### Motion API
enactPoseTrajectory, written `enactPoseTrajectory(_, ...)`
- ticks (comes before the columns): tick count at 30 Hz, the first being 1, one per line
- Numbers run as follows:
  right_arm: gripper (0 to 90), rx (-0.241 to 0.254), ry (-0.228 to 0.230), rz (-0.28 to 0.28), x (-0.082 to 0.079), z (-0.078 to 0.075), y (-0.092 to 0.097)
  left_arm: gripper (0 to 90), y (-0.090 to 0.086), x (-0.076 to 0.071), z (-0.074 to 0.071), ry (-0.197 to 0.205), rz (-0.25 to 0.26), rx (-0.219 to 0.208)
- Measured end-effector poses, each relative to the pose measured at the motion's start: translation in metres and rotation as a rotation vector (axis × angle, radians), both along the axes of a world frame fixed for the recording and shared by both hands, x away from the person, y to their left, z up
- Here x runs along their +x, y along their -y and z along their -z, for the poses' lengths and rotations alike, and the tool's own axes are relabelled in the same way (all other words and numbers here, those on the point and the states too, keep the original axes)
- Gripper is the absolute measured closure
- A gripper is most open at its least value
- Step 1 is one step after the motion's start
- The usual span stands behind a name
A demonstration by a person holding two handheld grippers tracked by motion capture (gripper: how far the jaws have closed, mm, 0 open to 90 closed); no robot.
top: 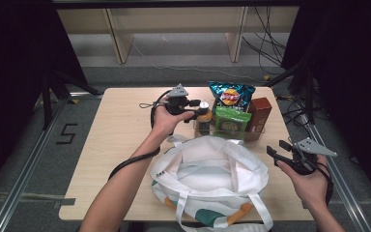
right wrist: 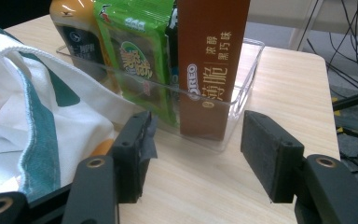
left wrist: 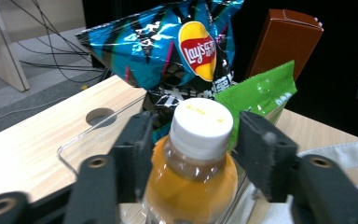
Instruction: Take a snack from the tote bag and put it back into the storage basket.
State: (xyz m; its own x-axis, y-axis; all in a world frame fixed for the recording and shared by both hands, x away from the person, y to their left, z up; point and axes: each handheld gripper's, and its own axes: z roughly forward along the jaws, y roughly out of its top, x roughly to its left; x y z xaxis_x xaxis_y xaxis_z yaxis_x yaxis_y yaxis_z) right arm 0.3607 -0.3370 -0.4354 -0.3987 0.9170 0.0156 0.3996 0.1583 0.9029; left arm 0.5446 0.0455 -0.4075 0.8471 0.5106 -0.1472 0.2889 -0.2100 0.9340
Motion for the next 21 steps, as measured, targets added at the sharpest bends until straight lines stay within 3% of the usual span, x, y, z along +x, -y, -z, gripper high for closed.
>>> enactPoseTrajectory(3, 44.3, 0.009, -0.013, 0.008, -0.001, 0.000, 0.000, 34.4, -0.007, -0.002, -0.002, -0.020, -0.031, -0.033)
enactPoseTrajectory(4, 44.3, -0.012, 0.008, -0.006, 0.002, 0.000, 0.002, 32.9, -0.010, -0.003, -0.003, -0.030, -0.034, -0.054)
enactPoseTrajectory(5, 44.3, 0.007, -0.018, 0.011, -0.001, 0.000, 0.000, 31.7, -0.013, -0.005, -0.005, -0.036, -0.039, -0.065)
enactPoseTrajectory(7, 44.3, 0.017, -0.017, 0.005, -0.001, 0.000, -0.001, 30.3, -0.019, -0.008, -0.009, -0.029, -0.048, -0.081)
enactPoseTrajectory(8, 44.2, -0.003, -0.004, -0.003, 0.001, 0.000, 0.001, 29.9, -0.021, -0.010, -0.012, -0.025, -0.053, -0.079)
enactPoseTrajectory(11, 44.2, 0.022, -0.007, -0.005, 0.000, 0.000, -0.002, 29.7, -0.028, -0.016, -0.018, -0.004, -0.060, -0.070)
enactPoseTrajectory(14, 44.1, -0.005, -0.011, -0.004, 0.000, 0.000, 0.000, 29.7, -0.035, -0.023, -0.024, 0.021, -0.067, -0.053)
enactPoseTrajectory(15, 44.0, -0.007, -0.006, -0.029, 0.001, 0.000, 0.001, 29.8, -0.037, -0.025, -0.026, 0.028, -0.067, -0.054)
enactPoseTrajectory(21, 43.7, 0.001, -0.015, -0.002, -0.001, -0.001, 0.000, 29.9, -0.047, -0.038, -0.034, 0.054, -0.088, -0.045)
